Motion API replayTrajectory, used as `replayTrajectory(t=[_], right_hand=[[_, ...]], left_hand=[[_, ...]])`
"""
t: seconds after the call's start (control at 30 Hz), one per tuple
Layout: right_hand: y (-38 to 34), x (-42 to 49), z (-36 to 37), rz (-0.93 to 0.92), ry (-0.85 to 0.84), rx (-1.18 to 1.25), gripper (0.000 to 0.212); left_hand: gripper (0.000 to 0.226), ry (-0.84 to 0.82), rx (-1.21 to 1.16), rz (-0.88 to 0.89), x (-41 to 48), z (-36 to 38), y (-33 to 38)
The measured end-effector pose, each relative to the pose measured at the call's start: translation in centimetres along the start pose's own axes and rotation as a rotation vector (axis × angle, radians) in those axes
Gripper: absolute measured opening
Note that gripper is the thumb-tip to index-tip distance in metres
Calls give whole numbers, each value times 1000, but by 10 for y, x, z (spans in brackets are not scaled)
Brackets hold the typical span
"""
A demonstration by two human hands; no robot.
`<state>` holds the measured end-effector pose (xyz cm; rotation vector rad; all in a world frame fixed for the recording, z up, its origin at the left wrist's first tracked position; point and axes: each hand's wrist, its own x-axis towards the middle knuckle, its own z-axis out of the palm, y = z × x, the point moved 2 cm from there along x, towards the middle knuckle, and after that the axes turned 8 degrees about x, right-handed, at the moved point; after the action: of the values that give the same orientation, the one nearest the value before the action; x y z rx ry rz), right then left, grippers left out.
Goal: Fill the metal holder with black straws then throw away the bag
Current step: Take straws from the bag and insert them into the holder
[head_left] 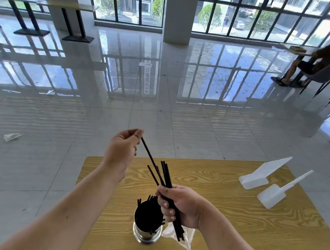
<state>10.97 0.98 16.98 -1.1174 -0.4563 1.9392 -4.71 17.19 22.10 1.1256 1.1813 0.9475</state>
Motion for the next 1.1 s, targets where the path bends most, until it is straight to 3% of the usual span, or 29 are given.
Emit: replayTrajectory(t=[0.07,0.13,0.23,0.33,0.4,0.47,0.63,0.8,0.9,0.97,1.1], right_hand=[[2,2,-10,-9,108,39,19],[2,4,-18,-52,202,159,19],[-7,10,-19,-159,255,353,22],[-19,14,-14,-252,252,422,39],[-26,15,-11,-291,255,393,47],[-30,14,-10,-306,300,331,42],[-30,10,-11,-275,350,336,33],[-23,3,-5,-200,131,349,28],[-18,2,2,-154,9,246,16],[-15,2,6,-129,-61,194,11],[-10,1,10,-81,-124,134,11]], left_hand=[[9,62,-81,113,1,-3,15],[8,58,-3,266,-4,-2,26],[8,-82,368,502,-28,12,22],[4,-172,811,723,-60,29,5],[6,-237,951,912,-77,37,-8],[15,-340,1021,971,-87,42,-19],[23,-381,1043,905,-84,40,-31],[38,-211,911,478,-58,29,-29],[57,-267,626,190,-46,30,-28],[55,-312,418,36,-41,31,-26],[30,-250,283,123,-36,27,-21]])
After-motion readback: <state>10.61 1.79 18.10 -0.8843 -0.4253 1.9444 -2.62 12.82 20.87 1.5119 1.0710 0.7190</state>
